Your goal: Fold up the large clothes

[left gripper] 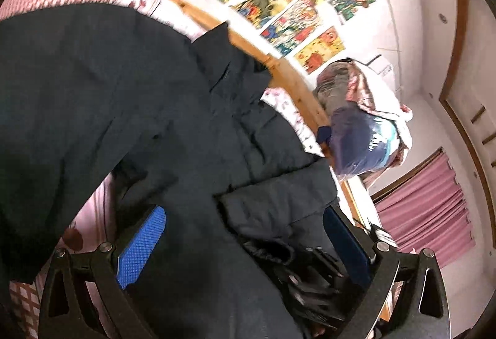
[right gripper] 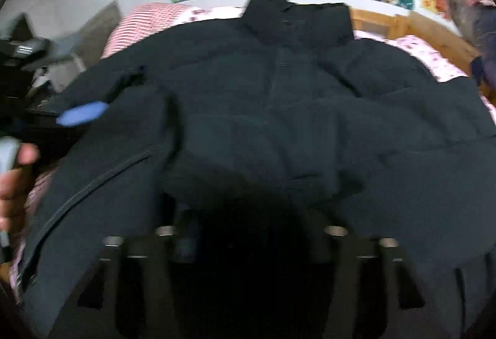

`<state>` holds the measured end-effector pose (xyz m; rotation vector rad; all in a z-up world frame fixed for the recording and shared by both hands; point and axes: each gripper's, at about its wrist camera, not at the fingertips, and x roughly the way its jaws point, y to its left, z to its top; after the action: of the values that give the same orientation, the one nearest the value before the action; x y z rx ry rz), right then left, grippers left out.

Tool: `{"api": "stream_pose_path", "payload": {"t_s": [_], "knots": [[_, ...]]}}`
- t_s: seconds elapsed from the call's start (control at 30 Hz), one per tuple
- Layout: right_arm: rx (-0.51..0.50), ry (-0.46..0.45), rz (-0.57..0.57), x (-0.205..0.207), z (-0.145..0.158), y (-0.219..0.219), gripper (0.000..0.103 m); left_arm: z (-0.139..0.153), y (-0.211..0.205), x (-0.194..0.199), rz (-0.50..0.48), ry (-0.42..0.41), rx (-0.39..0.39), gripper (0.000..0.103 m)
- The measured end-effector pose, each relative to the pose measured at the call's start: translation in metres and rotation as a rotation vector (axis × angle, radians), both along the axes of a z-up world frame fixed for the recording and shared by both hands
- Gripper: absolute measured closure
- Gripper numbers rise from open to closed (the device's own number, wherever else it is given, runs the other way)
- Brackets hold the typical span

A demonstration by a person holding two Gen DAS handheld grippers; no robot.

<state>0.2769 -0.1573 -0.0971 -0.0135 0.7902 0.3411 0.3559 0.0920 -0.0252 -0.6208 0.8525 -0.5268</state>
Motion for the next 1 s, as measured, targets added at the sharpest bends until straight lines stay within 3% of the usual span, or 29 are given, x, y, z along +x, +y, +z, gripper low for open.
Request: {"api": "stream_pose_path", "payload": {"t_s": [0.03, 0.07, 0.3, 0.4, 0.53, 0.63, 0.73, 0.87, 0.97, 1.0], "knots": [[0.005, -0.008, 0.018, -0.007, 0.002, 0.001, 0.030, -0.004, 0.001, 0.002, 0.005, 0.012, -0.003, 0.001], [0.002, -0.018, 0.032, -0.014, 0.005, 0.003, 0.028, -0.008, 0.002, 0.004, 0.009, 0.021, -0.007, 0.001], [0.030, -0.017, 0.106, -0.059, 0.024, -0.028, 0.028, -0.004, -0.006, 0.018, -0.007, -0.011, 0.031, 0.001], [0.032, -0.028, 0.069, -0.059, 0.035, -0.059, 0.028, 0.005, -0.024, 0.030, -0.042, -0.046, 0.109, 0.001], [0.010, -0.054, -0.008, -0.048, 0.050, -0.102, 0.024, 0.008, -0.063, 0.052, -0.134, -0.032, 0.297, 0.001], [0.015, -0.041, -0.089, -0.041, 0.053, -0.136, 0.024, 0.001, -0.086, 0.065, -0.176, -0.019, 0.394, 0.001], [0.044, -0.032, -0.135, -0.032, 0.051, -0.160, 0.024, -0.008, -0.095, 0.075, -0.218, -0.003, 0.417, 0.002], [0.034, -0.048, -0.192, -0.013, 0.045, -0.186, 0.024, -0.023, -0.108, 0.082, -0.265, 0.050, 0.453, 0.026], [0.023, -0.080, -0.236, 0.011, 0.048, -0.209, 0.024, -0.031, -0.118, 0.080, -0.292, 0.050, 0.524, 0.029], [0.029, -0.091, -0.247, 0.021, 0.049, -0.220, 0.024, -0.032, -0.121, 0.079, -0.306, 0.047, 0.534, 0.040]]}}
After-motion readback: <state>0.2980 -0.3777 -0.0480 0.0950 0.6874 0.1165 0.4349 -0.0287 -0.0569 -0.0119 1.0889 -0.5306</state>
